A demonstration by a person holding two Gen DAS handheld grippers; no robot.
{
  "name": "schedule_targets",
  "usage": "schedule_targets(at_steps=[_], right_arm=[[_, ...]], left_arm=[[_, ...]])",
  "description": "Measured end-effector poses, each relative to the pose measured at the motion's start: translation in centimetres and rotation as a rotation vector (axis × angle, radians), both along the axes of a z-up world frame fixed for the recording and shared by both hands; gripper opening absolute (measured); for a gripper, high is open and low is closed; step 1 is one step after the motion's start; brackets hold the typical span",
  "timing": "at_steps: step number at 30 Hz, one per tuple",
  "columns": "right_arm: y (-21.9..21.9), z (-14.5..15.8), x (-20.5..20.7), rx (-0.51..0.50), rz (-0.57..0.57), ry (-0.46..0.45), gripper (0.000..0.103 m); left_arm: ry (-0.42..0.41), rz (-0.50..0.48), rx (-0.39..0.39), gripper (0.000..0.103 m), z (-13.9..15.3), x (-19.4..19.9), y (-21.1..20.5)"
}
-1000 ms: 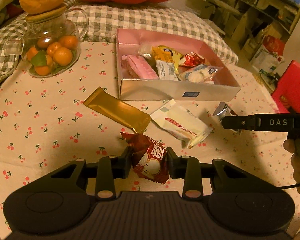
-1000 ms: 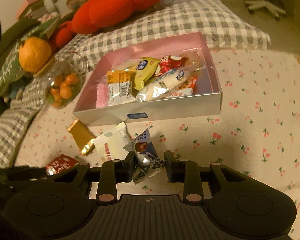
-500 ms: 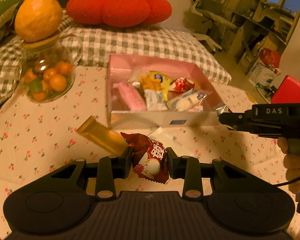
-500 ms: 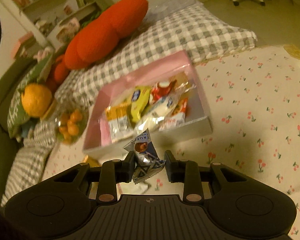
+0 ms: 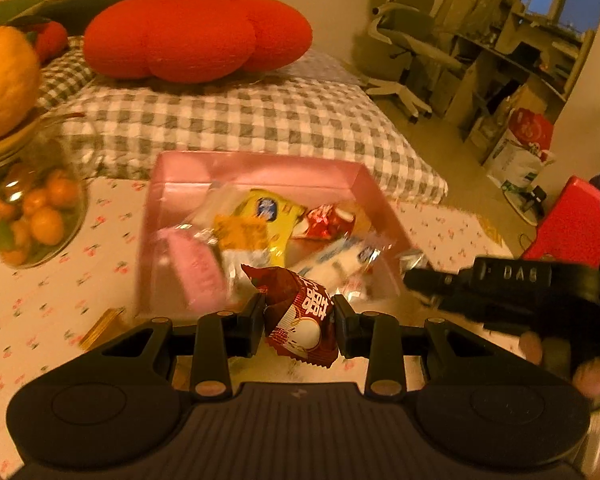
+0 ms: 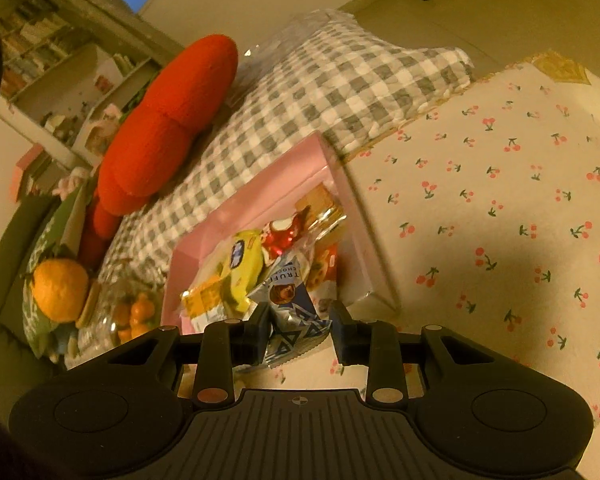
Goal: Organize snacks
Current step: 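Carry the red packet with the left tool while the right tool carries the silver wrapper over the box, then open the left tool to drop the red packet while the right tool releases the silver wrapper into the box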
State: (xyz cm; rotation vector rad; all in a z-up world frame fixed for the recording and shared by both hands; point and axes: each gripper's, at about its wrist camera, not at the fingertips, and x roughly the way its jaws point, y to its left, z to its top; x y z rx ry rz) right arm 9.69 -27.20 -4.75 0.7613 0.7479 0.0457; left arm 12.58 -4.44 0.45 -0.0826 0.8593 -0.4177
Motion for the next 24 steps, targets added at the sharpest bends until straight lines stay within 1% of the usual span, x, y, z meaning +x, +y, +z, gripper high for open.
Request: schedule_targets(at_steps=[3,8,11,16,17,22,24], right_arm=[[-0.4,-0.2,0.1,0.042,-0.009,-0.014,0.031],[-1.1,-0.4,0.2,0.057,-0.028,-0.017,0.031],[-1.2,-0.3,0.1,0.043,-0.029,-0.019,0.031],[-0.9,-0.1,0.2,0.011,-0.016,-0.02,0.032],[-0.8,-0.1,0.2,0.004,-0.012,-0.021,0.033],[-0.8,0.0,0.3,-0.005,-0.002,-0.018,0.033],[-0.9,0.0,0.4,0.003,-0.003,-0.017,0.034]], left_arm=[[0.001,0.006,-0.001,0.033,-0.4,1.2,-1.2],[0.007,0.016,0.019,0.033,-1.3,2.7,-2.6],[0.012,0.026,0.034,0.033,-1.8,3.5,-3.2],[0.022,0.035,0.035,0.035,-2.4,4.5,-3.7],[0.022,0.039,0.036,0.039,-2.4,4.6,-3.8],[0.023,0.067,0.032,0.044,-2.5,4.8,-3.7],[0.022,0.069,0.031,0.05,-2.5,4.8,-3.5]])
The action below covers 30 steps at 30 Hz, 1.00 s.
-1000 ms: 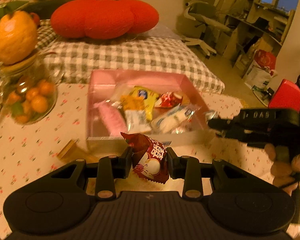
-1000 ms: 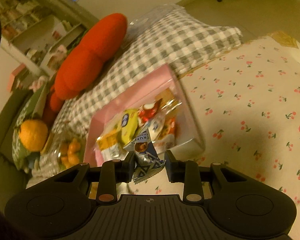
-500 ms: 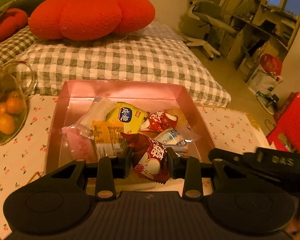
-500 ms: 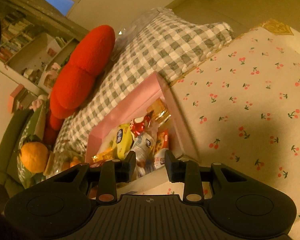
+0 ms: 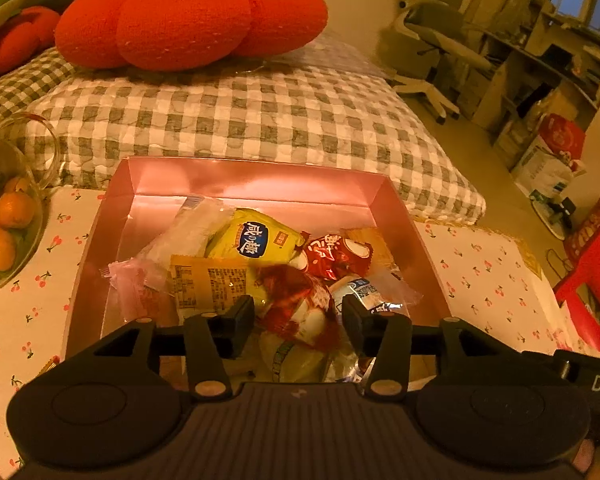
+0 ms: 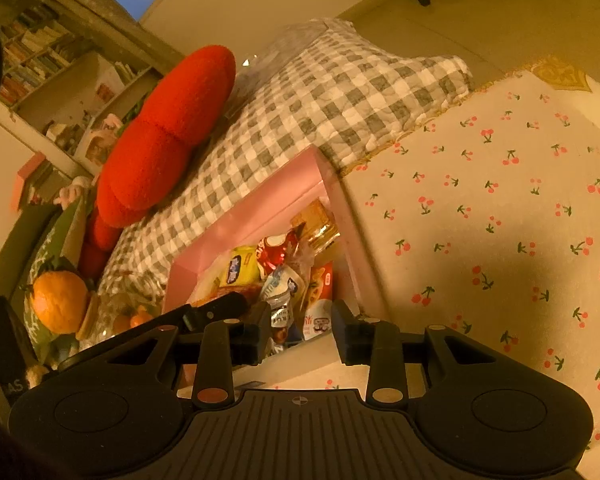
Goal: Organize snacks
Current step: 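Open the left tool to drop the red packet while the right tool releases the silver wrapper into the box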
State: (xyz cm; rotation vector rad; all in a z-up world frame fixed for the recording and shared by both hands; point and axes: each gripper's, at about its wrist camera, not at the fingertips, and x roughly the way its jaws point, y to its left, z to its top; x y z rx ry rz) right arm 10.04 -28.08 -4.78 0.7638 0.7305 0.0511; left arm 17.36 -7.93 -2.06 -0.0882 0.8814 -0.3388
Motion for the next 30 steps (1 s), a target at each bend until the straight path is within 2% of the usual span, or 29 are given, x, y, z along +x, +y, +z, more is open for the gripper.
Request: schedule_targets(at_steps=[3,9,14,16,20,22,30], right_arm=[[0.0,0.0,0.0,0.0,0.001,0.001,0.036],[0.6,0.4,-0.1,-0.027,0.013,-0.001,0.045],[1.5,0.8,-0.3,-0.041,0.034,0.0,0.046],[1.9,1.2,-0.6,-0.063,0.043,-0.008,0.053],[3.1,1.9,-0.9,-0.109,0.076,-0.014,0.054],[3.7,2.1,-1.2,-0.138,0.095,-0.016,0.058],[5.8,2.7,-2.0,-0.207,0.15,-0.018,0.065]], left_arm=[[-0.005,0.007,0.005,0.054,0.2,-0.2,0.5],[-0.005,0.012,-0.005,0.059,0.9,-0.9,1.5],[-0.02,0.006,0.01,0.064,1.8,-2.1,2.5],[-0.024,0.005,0.018,0.066,1.9,-2.5,2.9],[-0.021,0.008,0.012,0.07,2.2,-3.6,4.0],[-0.022,0.01,0.01,0.072,2.2,-4.1,4.6],[-0.018,0.026,0.007,0.078,2.1,-5.8,6.8]])
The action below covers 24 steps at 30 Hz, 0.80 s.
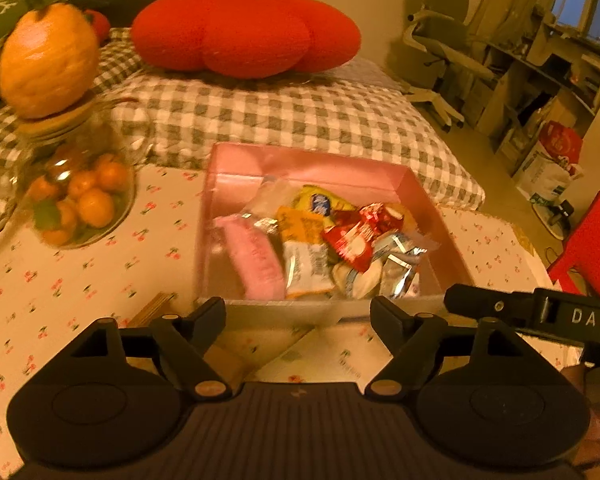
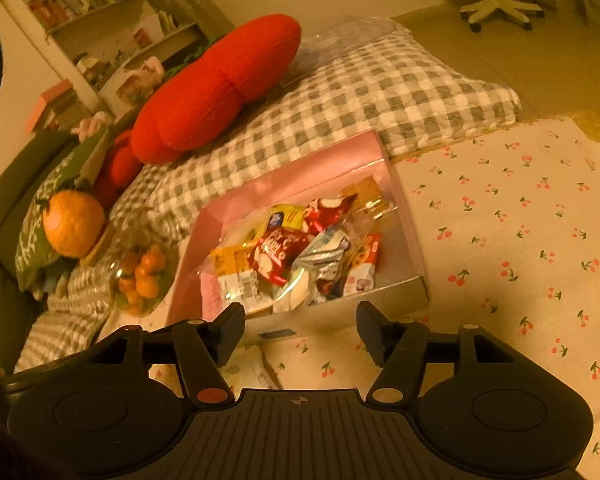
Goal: Organize snacks
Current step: 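Open the left tool to drop the red packet while the right tool releases the silver wrapper into the box, then move the left tool to the gold bar while the right tool moves to the white packet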
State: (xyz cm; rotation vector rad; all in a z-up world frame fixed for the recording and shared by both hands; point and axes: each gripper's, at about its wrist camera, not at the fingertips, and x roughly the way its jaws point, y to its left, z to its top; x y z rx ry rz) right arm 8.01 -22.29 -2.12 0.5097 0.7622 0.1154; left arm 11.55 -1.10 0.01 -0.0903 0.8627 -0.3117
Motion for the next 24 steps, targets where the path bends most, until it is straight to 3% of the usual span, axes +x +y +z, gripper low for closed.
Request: schedule_targets(at_steps=[12,18,24], right_arm=[[2.3,-0.2,-1.4,-0.096,0.043,0.011,0.082],[3.7,-0.6,-2.4,-0.208,0.064,0.003,0.088],[5.3,-1.5,-3.1,-0.324,0.076,-0.011,0.088]], left_arm=[[-0.001,0.049,-0.009,0.097,-0.9,-2.2,3.7],[-0.006,0.086,0.066,0.099,-1.7,-2.6,5.1],[0.034,0.178,0.074,0.1,-2.9,-2.3,6.3]])
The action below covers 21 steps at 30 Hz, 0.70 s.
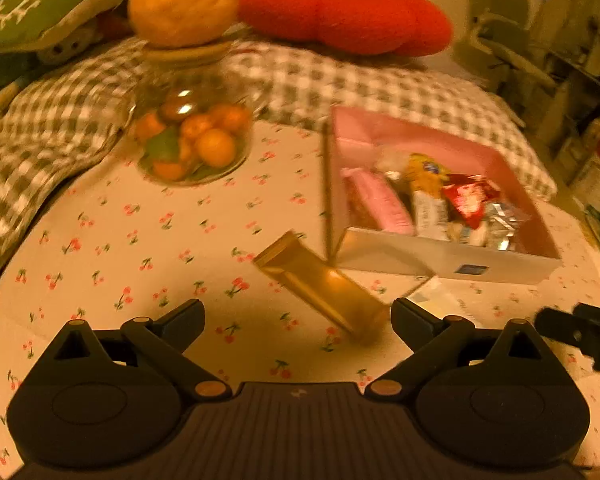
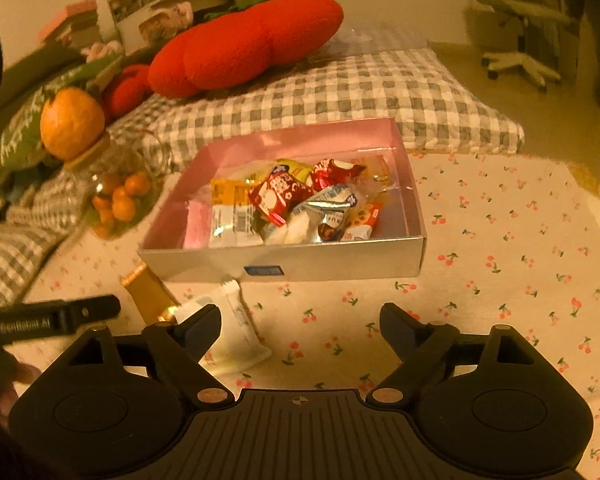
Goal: Organize snacks
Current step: 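Move the left tool to the gold bar while the right tool moves to the white packet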
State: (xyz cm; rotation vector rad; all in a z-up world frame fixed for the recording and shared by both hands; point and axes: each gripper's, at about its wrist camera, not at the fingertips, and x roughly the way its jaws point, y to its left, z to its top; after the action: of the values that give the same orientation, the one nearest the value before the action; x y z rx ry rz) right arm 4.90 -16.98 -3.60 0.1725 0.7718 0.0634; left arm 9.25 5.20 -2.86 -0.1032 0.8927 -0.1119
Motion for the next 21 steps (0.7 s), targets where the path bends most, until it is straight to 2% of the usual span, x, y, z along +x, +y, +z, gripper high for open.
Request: schedule_targets(at_steps=[7,12,18,21], right_arm=[[2.2,-1.3,-0.2,-0.123,0.06,-0.006,0.089],[3.9,-2.2,-0.1,-0.203,0.123,-0.007,0.089],[5.2,-3.2,0.6,-0.211,0.186,0.017,0.089],[5.7,-3.8,1.0,-0.2,0.205,0.039,0.09]], left_arm=[[0.023,0.12,-0.022,0.099,-1.1,0.9,-0.3],[0.034,0.149,-0.042,0.099,-1.6,1.8,-1.5],[0.059,0.186,-0.027,0.099,-2.9,2.8,-2.5],[0.045,0.18,0.024,0.098,-3.1,2.8,-3.0]])
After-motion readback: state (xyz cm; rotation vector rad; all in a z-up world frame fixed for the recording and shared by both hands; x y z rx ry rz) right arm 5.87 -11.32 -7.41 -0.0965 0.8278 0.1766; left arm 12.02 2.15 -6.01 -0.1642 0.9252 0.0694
